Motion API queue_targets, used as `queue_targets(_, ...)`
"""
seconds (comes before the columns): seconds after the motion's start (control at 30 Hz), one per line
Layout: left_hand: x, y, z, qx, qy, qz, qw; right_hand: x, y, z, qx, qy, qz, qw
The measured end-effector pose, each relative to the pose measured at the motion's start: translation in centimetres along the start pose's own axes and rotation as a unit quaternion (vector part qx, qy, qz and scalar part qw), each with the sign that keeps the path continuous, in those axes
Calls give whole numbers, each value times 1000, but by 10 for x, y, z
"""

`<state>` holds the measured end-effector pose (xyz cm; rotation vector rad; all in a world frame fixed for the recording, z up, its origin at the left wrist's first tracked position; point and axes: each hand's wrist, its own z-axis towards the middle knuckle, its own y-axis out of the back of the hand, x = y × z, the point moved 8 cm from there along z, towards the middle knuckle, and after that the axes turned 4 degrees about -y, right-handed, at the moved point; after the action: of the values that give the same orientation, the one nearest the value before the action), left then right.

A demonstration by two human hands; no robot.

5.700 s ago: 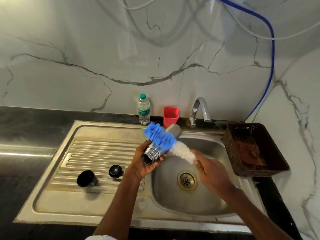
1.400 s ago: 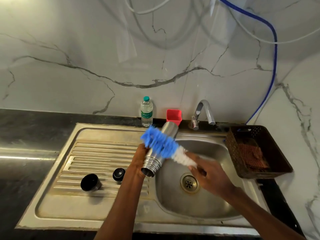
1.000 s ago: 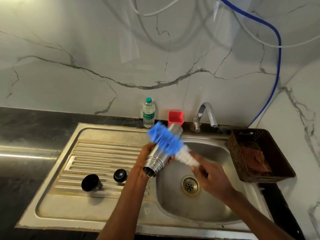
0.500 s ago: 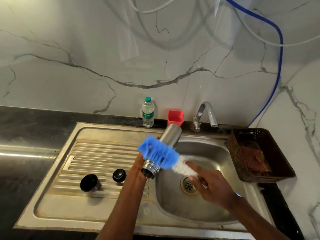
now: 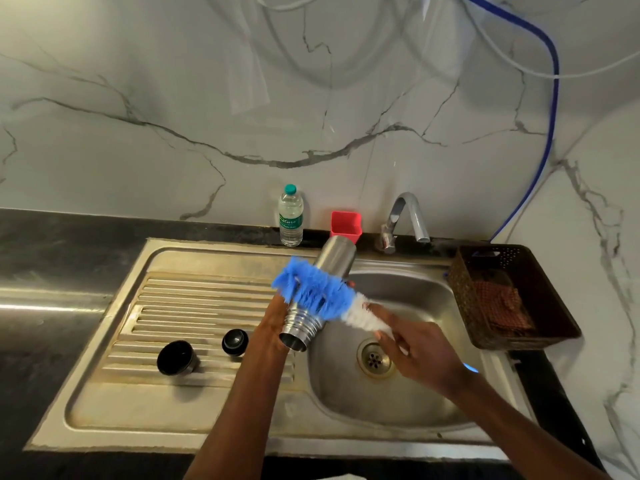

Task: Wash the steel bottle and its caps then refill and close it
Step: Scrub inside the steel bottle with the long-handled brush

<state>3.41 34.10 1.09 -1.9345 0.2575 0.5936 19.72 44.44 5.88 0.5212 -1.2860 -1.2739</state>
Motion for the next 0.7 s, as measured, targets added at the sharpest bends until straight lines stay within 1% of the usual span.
queue_targets(0.03,3,9,2,-33,22,-2,999,-7,1,6,-19,-40,2,999)
queue_targets(0.07,3,13,4,-39,30,-13,999,-17,3,12,-39,-102,23,994)
queue_targets(0.1,4,5,4,-2,45,-21,999,-29,4,15,-58,-163,52,984)
queue_targets(0.13,1,5,5,-7,47,-10,999,-37,5,17,-70,-199,74,975)
queue_targets(0.17,-1,8,8,-23,38,-3,999,-35,4,17,-71,-197,83,974)
queue_targets(0.2,-4,9,10,-28,30,2,999,-28,5,16,-61,-170,87,980)
queue_targets(0.27,-4,9,6,-13,17,24,999,-5,5,6,-26,-83,73,994)
queue_targets(0.3,-7,9,-2,-27,-6,32,999,3,4,-2,-6,-45,55,997)
queue_targets(0.37,-12,14,-20,-94,-46,83,991,7,3,-13,15,4,42,999)
queue_targets(0.4,-16,17,-24,-123,-65,108,984,5,3,-14,14,14,38,999)
queue_targets(0.43,-16,18,-22,-126,-67,107,984,1,3,-11,3,11,34,999)
queue_targets(0.47,-15,21,-17,-135,-57,108,983,-4,4,-5,-15,-17,31,999)
queue_targets(0.53,-9,12,-8,-129,8,86,988,-22,5,9,-49,-130,61,988)
queue_targets(0.57,-10,14,-4,-130,12,73,989,-29,6,13,-66,-176,80,979)
queue_targets(0.6,-11,11,0,-111,22,56,992,-32,6,14,-74,-195,90,974)
queue_targets(0.63,-12,5,1,-92,33,55,994,-29,5,13,-68,-190,89,975)
queue_targets(0.7,-10,14,3,-101,16,75,992,-9,4,5,-36,-121,75,989)
